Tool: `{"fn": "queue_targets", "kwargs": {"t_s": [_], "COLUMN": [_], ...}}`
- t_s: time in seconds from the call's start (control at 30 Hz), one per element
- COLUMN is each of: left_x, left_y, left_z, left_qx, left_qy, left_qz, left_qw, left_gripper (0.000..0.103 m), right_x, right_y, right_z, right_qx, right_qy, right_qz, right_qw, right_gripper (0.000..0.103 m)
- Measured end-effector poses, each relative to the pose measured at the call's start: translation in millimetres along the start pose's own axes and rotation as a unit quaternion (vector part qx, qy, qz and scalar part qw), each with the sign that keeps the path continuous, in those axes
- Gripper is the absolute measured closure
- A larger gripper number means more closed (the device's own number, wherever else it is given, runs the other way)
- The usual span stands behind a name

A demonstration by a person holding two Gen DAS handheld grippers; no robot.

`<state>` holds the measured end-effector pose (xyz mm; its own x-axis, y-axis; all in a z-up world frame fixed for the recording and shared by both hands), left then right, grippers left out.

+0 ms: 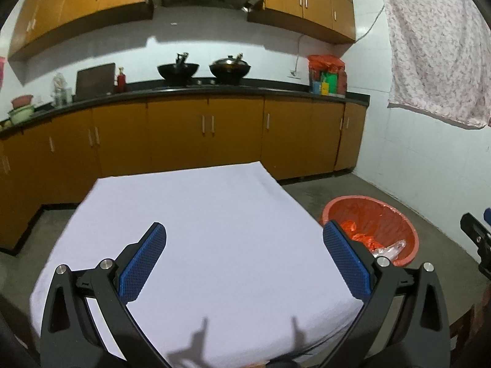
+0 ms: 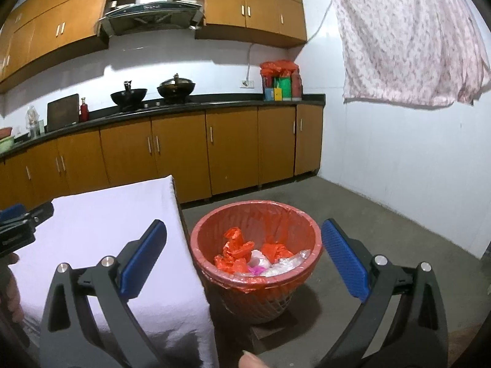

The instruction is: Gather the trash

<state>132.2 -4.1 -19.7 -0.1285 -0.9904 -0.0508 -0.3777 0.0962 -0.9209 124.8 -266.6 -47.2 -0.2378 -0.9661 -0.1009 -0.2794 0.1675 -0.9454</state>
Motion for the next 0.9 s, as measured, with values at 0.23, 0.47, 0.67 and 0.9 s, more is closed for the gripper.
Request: {"fn": "queue_targets", "kwargs": {"t_s": [0.23, 0.47, 0.67, 0.9], "left_x": [-11, -23, -23, -22], "left_y": [13, 22, 24, 28], "left_z": [-22, -39, -53, -57], "left_qx": [0.005, 0.013, 0.028, 0.028], "left_qy": [-0.018, -0.038, -0.05, -0.051], "left_qz": [0.005, -0.003, -0.001, -0.004], "left_qw": [0.9998, 0.9992, 0.9984, 0.9983], "left_gripper": [0.002, 0.002, 0.002, 0.002], "right_x": [-19, -27, -33, -36], "right_y": [5, 3, 2, 6], "right_z": [-23, -43, -55, -61], "right_qx": [0.015, 0.028, 0.034, 0.028], "right_qy": [-0.003, -0.007, -0.004, -0.007], "right_qz": [-0.024, -0.029, -0.038, -0.035], "right_qw": [1.0, 0.999, 0.999, 0.999], "right_gripper": [0.004, 0.004, 0.004, 0.004]}}
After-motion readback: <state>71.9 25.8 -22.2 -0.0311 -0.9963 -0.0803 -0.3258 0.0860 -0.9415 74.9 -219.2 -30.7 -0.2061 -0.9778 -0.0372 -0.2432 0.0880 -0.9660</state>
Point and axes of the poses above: each gripper's, at about its wrist camera, not at the fingertips, and z roughly the way its jaws point, x to its right, y to its underside, the point moved 5 cm from there along z, roughly the way its jaws point, and after that the axes turned 5 degrees about z, right-handed, at the moved point
